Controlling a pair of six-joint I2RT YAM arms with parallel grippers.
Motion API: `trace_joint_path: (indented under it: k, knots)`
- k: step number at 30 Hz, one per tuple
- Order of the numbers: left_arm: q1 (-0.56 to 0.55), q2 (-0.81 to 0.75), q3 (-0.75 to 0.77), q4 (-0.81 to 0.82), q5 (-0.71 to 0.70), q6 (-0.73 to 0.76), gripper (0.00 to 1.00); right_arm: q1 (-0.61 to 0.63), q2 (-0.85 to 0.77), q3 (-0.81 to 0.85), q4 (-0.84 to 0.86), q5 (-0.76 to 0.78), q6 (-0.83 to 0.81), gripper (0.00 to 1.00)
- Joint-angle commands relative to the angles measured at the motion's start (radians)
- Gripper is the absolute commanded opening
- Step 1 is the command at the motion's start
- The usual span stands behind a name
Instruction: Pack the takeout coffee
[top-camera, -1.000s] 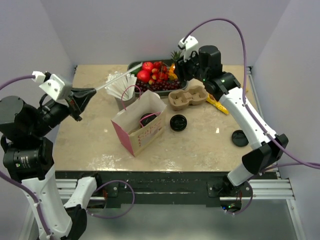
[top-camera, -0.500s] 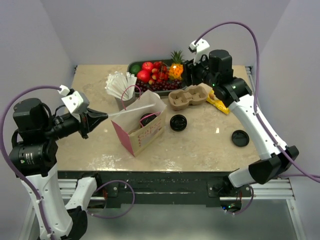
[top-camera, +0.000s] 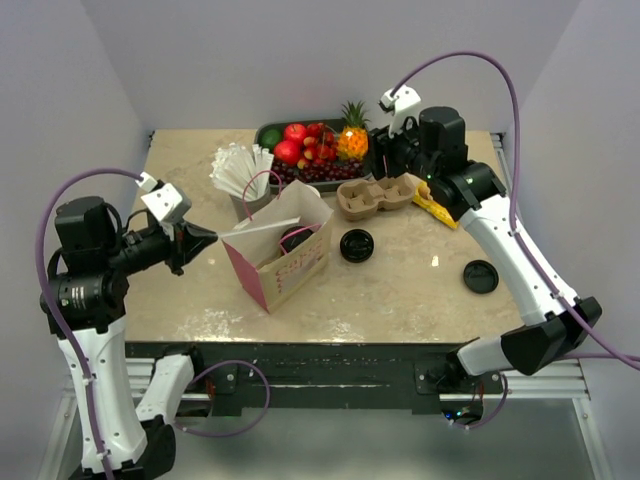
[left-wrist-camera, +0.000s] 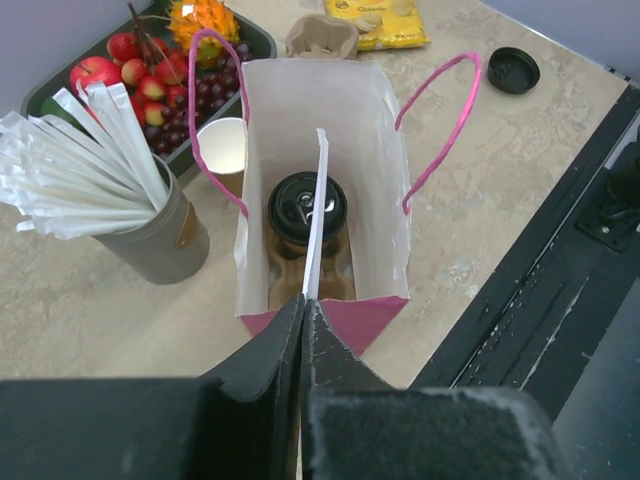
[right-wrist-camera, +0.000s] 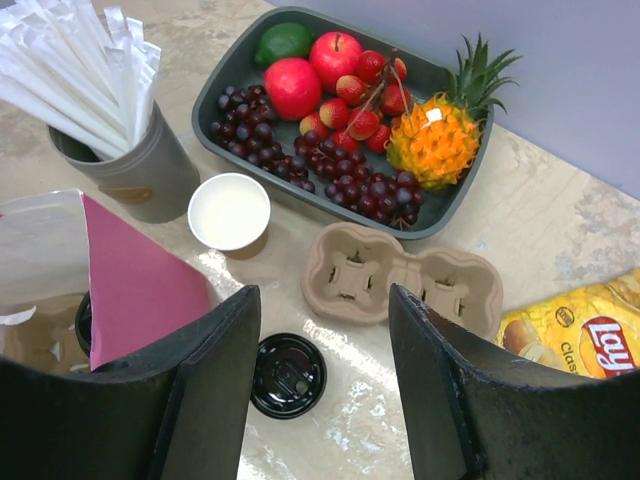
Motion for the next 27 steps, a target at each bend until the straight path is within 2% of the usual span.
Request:
trace_joint_path:
  k: [1, 3, 5, 7, 11, 14, 15, 16, 17, 18, 21, 22, 27]
  knots:
    - [0.006, 0.057, 0.004, 0.124, 0.050, -0.052, 0.10, -0.008, -0.028, -0.014, 0.024, -0.016, 0.016, 0.57]
    - [0.005, 0.077, 0.008, 0.191, 0.080, -0.102, 0.13, -0.009, -0.026, -0.017, 0.024, -0.017, 0.017, 0.57]
    - [-0.003, 0.102, 0.007, 0.266, 0.116, -0.184, 0.25, -0.012, -0.023, -0.015, 0.026, -0.020, 0.016, 0.58]
    - [-0.020, 0.132, 0.013, 0.297, 0.128, -0.234, 0.42, -0.012, -0.026, -0.015, 0.027, -0.020, 0.014, 0.58]
    - [-0.113, 0.172, 0.076, 0.337, 0.056, -0.279, 0.56, -0.015, -0.034, -0.017, 0.023, -0.019, 0.008, 0.58]
    - [-0.117, 0.174, 0.126, 0.339, -0.010, -0.290, 0.64, -0.018, -0.046, -0.015, 0.011, -0.070, -0.021, 0.60]
    - [-0.117, 0.176, 0.142, 0.331, -0.072, -0.279, 0.66, -0.018, -0.046, -0.014, -0.002, -0.087, -0.048, 0.61]
    - [-0.117, 0.177, 0.156, 0.323, -0.111, -0.273, 0.75, -0.018, -0.049, -0.003, -0.041, -0.112, -0.064, 0.62]
    - [-0.117, 0.177, 0.177, 0.304, -0.149, -0.265, 0.78, -0.017, -0.052, 0.001, -0.060, -0.129, -0.079, 0.65]
    - [-0.117, 0.177, 0.185, 0.294, -0.220, -0.247, 0.80, -0.018, -0.057, 0.006, -0.083, -0.162, -0.113, 0.73]
    - [-0.117, 0.168, 0.183, 0.279, -0.342, -0.241, 0.92, -0.018, -0.055, 0.044, -0.216, -0.181, -0.159, 0.79]
    - [-0.117, 0.159, 0.165, 0.282, -0.370, -0.247, 0.99, -0.018, -0.049, 0.076, -0.244, -0.164, -0.159, 0.89]
    - [-0.104, 0.146, 0.097, 0.338, -0.611, -0.308, 0.99, -0.018, 0.000, 0.141, -0.318, 0.099, -0.033, 0.97]
